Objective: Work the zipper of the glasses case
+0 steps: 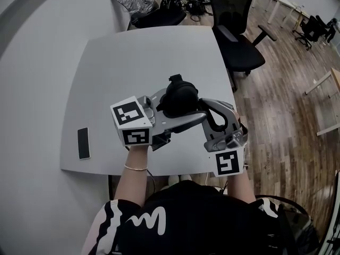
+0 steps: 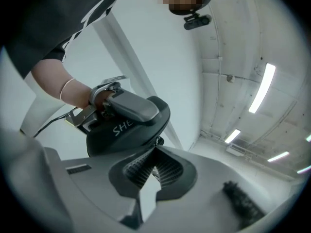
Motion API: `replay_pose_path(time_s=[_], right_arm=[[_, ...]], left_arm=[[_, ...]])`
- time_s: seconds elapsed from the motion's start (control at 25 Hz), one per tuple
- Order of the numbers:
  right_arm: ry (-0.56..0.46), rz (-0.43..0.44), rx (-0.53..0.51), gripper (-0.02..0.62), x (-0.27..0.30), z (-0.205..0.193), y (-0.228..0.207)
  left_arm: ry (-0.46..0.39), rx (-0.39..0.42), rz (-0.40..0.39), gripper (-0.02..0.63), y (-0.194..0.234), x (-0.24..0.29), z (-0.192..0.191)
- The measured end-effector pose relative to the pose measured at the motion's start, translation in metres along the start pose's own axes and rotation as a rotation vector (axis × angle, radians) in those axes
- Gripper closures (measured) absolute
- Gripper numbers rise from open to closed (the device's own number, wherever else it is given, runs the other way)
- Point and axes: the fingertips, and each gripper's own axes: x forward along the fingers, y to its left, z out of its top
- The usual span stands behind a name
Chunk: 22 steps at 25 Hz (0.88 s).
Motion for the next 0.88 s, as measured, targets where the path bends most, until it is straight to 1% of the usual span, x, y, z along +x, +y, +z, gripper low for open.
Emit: replay_pose_path(time_s=[0.2, 0.36, 0.48, 0.64, 0.8, 0.88], right_arm=[[0.007, -0.014, 0.097, 0.591, 0.004, -0.005, 0.002], [0.037, -0.021, 0.177, 0.591, 0.010, -0.012, 0.004], [0.042, -0.016, 0.235, 0.591, 0.011, -0.017, 0.009], [0.025, -0.007, 0.252, 0.589, 0.010, -0.019, 0.011], [0.026, 0.025, 0.254, 0.589, 0.013, -0.019, 0.025], [0.013, 0.041, 0.284, 0.589, 0.019, -0.013, 0.036]], left_arm=[[-0.079, 0.024, 0.072, 0.322, 0.008, -0.002, 0.019], [-0.096, 0.070, 0.117, 0.322, 0.016, -0.002, 0.038], [-0.129, 0.090, 0.135, 0.322, 0.018, -0.004, 0.050], [-0.189, 0.071, 0.136, 0.322, 0.019, -0.003, 0.066], [-0.221, 0.103, 0.154, 0.322, 0.020, -0.005, 0.080], [-0.240, 0.107, 0.158, 0.322, 0.023, -0.010, 0.087]])
